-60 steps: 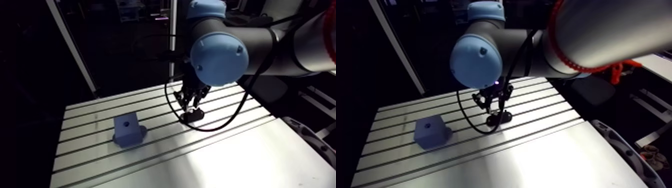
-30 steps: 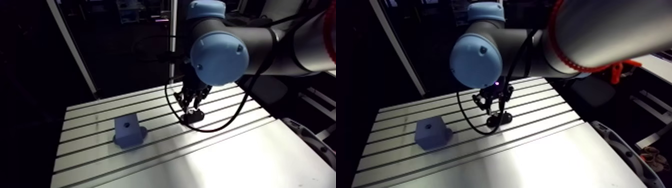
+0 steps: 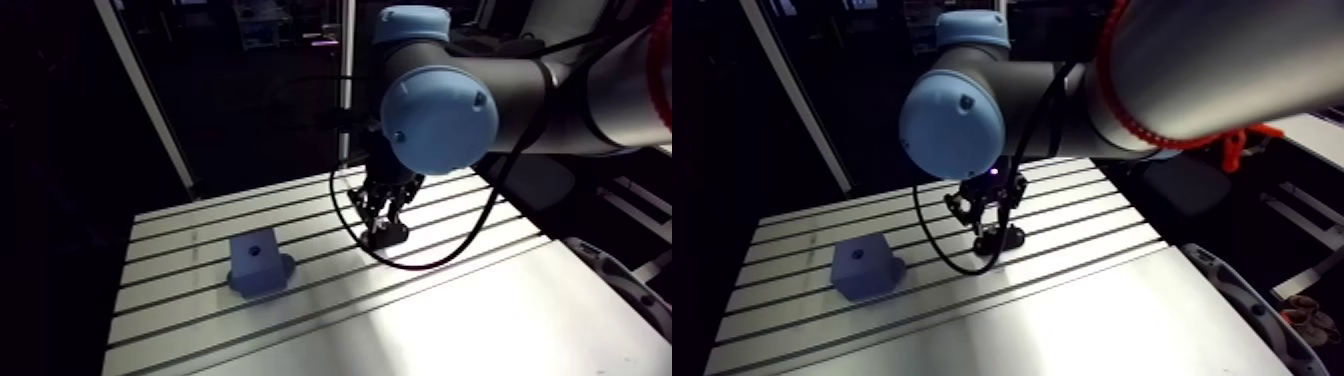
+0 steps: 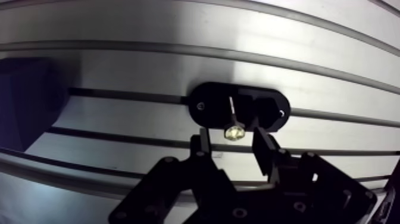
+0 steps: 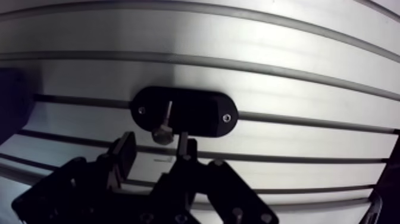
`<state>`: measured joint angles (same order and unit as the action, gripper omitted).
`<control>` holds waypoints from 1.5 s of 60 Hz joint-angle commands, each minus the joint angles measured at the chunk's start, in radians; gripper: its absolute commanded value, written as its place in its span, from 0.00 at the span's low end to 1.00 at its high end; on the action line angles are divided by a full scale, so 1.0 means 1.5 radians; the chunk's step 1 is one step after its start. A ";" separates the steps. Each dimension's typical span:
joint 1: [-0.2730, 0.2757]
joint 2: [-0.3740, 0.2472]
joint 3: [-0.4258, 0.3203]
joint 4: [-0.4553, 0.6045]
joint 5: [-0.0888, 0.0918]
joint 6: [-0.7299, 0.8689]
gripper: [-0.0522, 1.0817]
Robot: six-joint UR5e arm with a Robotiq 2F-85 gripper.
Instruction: Pick up the M10 bolt and insert it into the hex recess until seated.
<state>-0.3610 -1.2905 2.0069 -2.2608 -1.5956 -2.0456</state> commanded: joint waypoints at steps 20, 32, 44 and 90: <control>-0.001 -0.005 0.003 -0.004 -0.001 0.000 0.49; -0.002 -0.005 0.003 -0.005 -0.002 0.000 0.49; -0.002 -0.006 0.007 -0.006 -0.001 0.000 0.49; -0.002 -0.006 0.009 -0.008 -0.002 -0.001 0.52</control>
<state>-0.3640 -1.2998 2.0210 -2.2727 -1.5976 -2.0484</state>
